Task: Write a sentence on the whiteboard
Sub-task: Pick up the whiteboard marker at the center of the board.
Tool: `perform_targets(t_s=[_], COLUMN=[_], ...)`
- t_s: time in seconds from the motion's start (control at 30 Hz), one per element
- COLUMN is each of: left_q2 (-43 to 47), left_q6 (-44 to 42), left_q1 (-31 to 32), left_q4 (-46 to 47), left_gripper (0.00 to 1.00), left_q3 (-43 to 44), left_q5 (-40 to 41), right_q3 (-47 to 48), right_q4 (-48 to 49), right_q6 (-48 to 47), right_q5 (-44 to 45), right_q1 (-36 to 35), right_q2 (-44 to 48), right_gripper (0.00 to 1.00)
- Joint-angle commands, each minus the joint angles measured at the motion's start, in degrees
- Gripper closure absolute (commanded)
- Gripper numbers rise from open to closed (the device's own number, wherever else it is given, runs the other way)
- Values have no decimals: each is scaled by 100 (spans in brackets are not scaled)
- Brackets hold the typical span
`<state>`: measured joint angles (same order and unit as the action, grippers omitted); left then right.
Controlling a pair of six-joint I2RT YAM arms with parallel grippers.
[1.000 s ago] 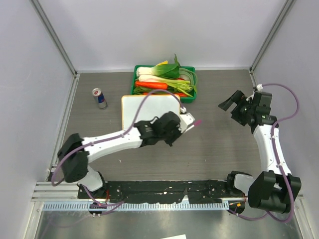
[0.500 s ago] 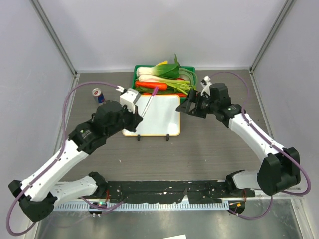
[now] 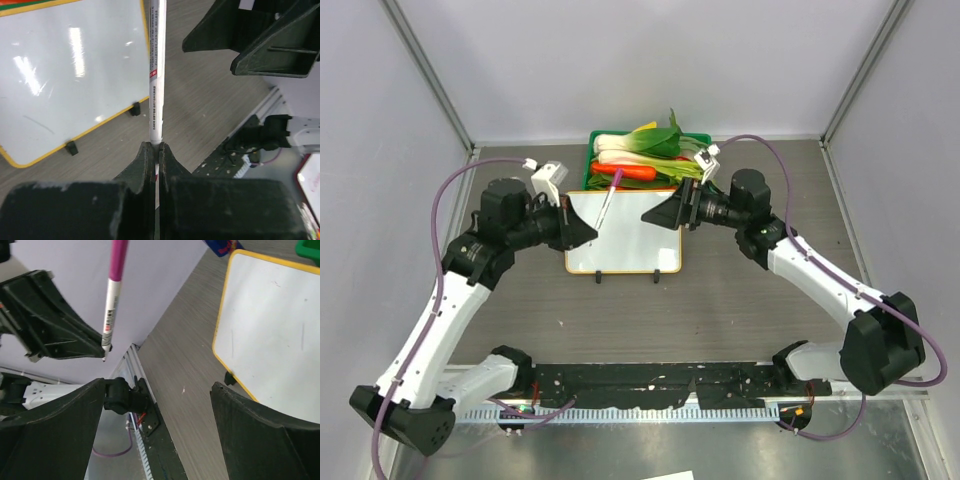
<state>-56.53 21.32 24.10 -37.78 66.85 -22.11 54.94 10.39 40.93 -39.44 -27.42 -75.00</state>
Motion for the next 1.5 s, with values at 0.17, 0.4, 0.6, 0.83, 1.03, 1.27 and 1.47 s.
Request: perform_targets(t_s=[0.17, 0.4, 0.6, 0.83, 1.03, 1.27, 1.47], left_q2=[-437, -683, -728, -684, -727, -745, -728], left_q6=[1207, 1278, 804, 672, 461, 232, 179], left_q1=[-1126, -1144, -1144, -1144, -1144, -1144, -1144], left_q4=[1439, 1651, 1046, 860, 615, 359, 298], left_gripper=[100, 100, 100, 100, 100, 100, 100], left_q3=[92, 100, 188, 12, 12, -5, -32], left_q5=[-3474, -3941, -4003, -3959, -4029, -4126, -4144], right_q3=[200, 509, 843, 949, 887, 764, 808], right_q4=[2186, 2713, 3125, 3355, 3188, 3153, 3118], right_q6=[934, 1303, 1680, 1831, 1770, 1769, 1778], right_q5=[-890, -960, -1136, -1329, -1531, -1567, -1725], right_q1=[-246, -457, -571, -765, -888, -897, -905], right_q2=[-225, -725, -1043, -1271, -1324, -1263, -1306], right_gripper=[9, 17, 20, 30, 37, 47, 54])
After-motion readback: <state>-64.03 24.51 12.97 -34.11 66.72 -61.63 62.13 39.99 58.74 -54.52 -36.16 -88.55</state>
